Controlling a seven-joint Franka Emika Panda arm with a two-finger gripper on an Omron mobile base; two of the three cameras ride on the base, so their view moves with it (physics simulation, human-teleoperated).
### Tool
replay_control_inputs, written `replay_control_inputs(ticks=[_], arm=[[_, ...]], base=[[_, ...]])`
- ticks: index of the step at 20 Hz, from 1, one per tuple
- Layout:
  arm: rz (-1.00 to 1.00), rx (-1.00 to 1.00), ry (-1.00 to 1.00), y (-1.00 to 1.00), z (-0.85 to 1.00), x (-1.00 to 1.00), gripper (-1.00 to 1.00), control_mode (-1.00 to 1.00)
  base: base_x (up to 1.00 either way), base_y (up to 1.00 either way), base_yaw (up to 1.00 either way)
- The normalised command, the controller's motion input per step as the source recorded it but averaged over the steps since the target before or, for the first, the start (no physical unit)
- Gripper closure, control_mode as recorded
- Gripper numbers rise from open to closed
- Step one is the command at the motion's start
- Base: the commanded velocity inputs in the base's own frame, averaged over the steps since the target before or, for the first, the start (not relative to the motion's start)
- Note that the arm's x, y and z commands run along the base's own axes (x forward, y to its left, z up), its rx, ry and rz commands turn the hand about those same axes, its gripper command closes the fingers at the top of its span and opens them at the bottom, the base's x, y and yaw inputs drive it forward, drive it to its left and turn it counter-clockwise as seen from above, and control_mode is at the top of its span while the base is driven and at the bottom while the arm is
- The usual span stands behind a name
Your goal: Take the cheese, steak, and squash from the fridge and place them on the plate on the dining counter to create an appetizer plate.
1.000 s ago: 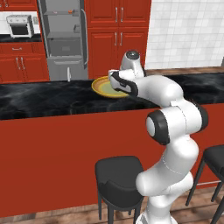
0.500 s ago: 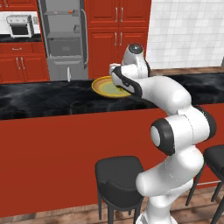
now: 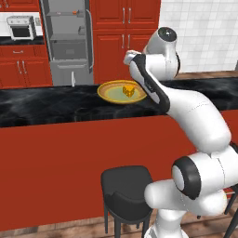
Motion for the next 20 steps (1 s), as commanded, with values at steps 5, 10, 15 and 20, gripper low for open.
replay_control_inputs(ticks=[5, 10, 15, 20], arm=[[0.00, 0.02, 0.00, -0.25, 0.85, -1.00, -1.00, -1.00], [0.02, -0.09, 0.00, -0.24, 0.20, -1.00, -1.00, -1.00], [0.04, -0.19, 0.00, -0.14, -0.18, -1.00, -1.00, -1.00], [0.02, -0.12, 0.00, -0.12, -0.44, -1.00, -1.00, -1.00]], base=[[0.00, 0.00, 0.00], [0.00, 0.00, 0.00], [0.00, 0.00, 0.00], [0.00, 0.00, 0.00]])
